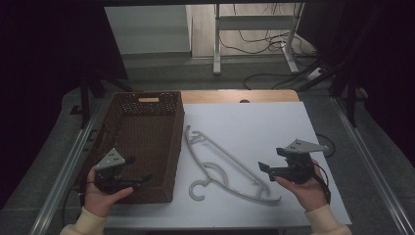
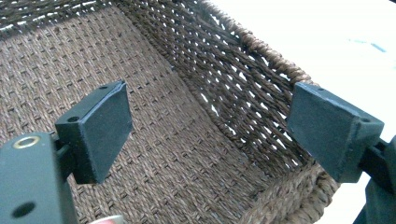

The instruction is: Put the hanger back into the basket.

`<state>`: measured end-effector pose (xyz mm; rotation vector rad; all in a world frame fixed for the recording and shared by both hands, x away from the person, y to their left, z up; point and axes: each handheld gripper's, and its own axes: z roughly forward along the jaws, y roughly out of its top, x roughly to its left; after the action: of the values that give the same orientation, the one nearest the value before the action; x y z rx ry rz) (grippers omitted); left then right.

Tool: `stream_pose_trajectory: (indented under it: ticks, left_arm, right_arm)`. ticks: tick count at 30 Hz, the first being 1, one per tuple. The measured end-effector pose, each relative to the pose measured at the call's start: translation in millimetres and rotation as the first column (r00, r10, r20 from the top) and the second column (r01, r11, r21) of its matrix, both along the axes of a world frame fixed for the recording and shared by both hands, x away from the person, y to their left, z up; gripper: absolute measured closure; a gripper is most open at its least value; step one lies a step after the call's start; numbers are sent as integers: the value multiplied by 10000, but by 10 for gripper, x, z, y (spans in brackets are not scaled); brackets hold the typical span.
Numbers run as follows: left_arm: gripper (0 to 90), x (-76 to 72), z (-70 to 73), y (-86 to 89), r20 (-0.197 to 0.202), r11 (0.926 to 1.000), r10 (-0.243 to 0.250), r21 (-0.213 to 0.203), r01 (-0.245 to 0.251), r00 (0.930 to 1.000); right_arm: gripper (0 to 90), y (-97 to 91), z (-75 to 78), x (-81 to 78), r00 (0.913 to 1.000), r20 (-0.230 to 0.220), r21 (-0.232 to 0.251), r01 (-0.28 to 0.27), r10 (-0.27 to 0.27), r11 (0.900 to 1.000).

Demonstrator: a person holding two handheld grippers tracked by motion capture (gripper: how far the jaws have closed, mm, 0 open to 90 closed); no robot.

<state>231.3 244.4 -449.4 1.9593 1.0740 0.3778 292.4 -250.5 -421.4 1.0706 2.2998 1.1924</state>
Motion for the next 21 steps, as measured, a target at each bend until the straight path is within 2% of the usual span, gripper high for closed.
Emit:
stream_pose_trajectory:
  ticks: [21]
  left_arm:
    - [144, 22, -7, 4, -39, 10000, 47, -16, -47, 10000]
  right_arm:
    - [178, 341, 114, 164, 9982, -242, -241, -562, 556, 9981]
